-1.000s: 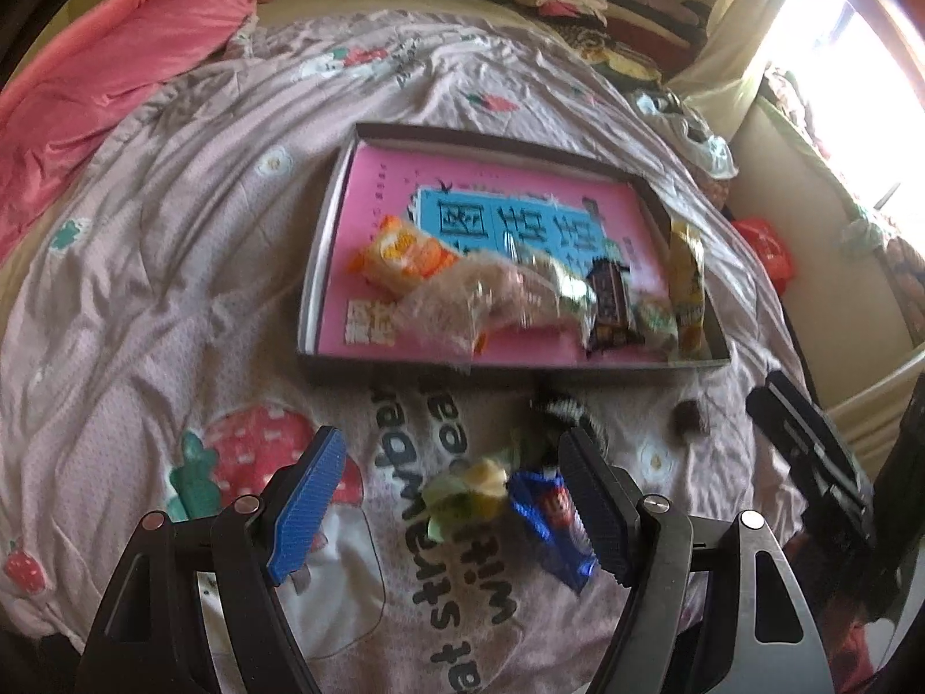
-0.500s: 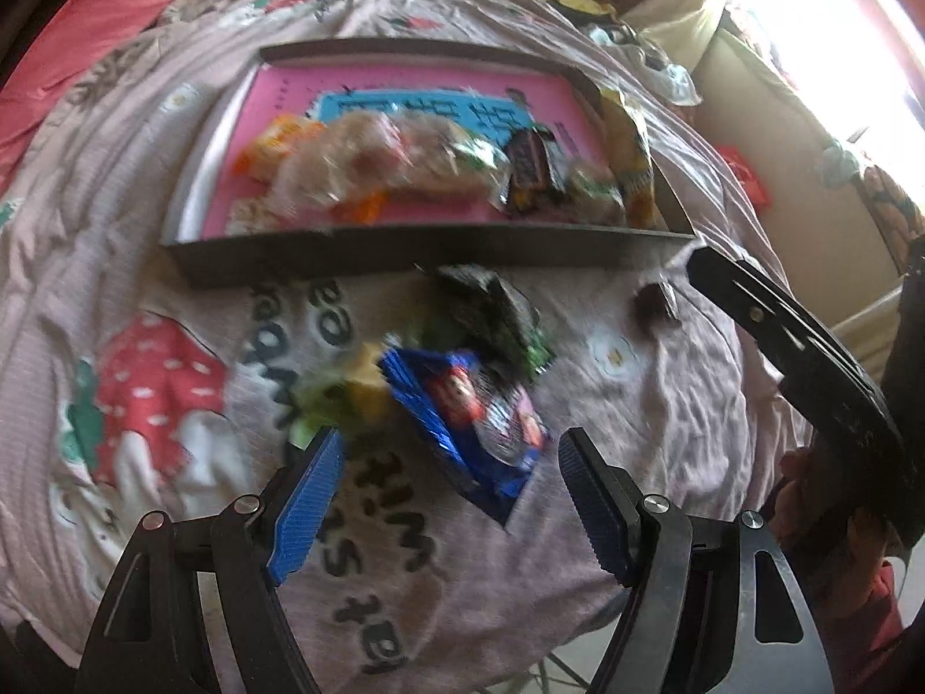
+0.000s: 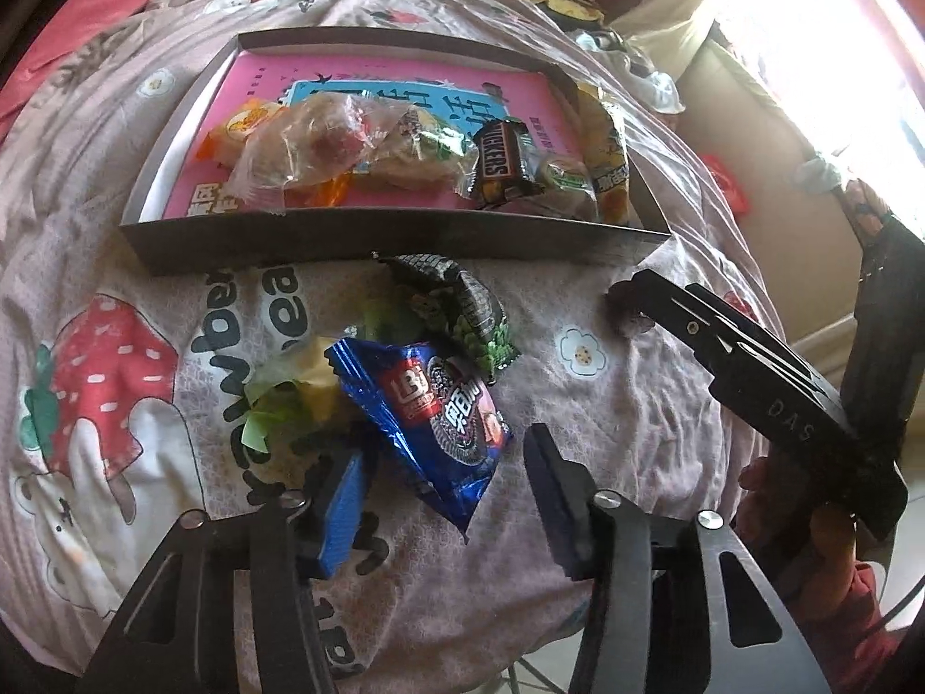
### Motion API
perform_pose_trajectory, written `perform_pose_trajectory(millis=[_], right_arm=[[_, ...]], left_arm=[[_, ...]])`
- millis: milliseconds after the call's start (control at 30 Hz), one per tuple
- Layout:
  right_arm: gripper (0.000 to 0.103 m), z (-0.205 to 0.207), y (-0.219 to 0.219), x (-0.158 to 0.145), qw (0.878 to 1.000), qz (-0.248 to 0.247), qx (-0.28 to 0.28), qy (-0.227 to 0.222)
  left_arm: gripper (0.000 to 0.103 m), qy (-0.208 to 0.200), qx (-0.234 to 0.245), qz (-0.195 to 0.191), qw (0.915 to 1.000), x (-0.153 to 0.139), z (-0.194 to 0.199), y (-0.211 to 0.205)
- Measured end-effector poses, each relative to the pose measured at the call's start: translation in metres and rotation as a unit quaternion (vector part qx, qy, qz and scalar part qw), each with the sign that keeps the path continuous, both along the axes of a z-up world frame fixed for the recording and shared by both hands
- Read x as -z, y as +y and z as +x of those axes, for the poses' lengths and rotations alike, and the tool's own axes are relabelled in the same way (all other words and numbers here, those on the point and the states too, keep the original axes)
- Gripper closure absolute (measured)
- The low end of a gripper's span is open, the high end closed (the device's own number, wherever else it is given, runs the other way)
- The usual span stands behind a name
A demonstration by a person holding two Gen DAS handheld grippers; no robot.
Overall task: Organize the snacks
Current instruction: 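Grasp the blue Oreo packet with the left tool while the right tool grasps the brown chocolate cup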
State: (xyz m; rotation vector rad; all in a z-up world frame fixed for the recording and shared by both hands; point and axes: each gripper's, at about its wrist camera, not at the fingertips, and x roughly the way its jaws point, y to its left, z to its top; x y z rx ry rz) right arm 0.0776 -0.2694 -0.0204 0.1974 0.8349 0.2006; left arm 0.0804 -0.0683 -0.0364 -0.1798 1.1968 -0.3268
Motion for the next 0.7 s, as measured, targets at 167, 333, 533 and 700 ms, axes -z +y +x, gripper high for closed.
perform_pose_trajectory(millis=[167, 333, 533, 700], right_arm=[[0.027, 0.000, 0.000, 0.002, 1.000, 0.000, 0.001, 0.001], [0.027, 0.004, 0.002, 0.007, 1.000, -0.004, -0.002, 0.011], [0.034, 0.008, 0.006, 0.015, 1.000, -0.020, -0.005, 0.022], [0.049, 0.015, 0.004, 0.024, 0.999, -0.021, -0.001, 0.038]], left_arm=[[0.050, 0.007, -0.009, -0.016, 0.9998, 0.001, 0.001, 0.007], [0.048, 0.018, -0.017, -0.022, 0.9995, 0.004, 0.002, 0.010], [0.051, 0.029, -0.014, -0.047, 0.9984, 0.011, 0.010, -0.004], [0.052, 0.037, -0.014, -0.048, 0.9981, 0.023, 0.013, -0.016]])
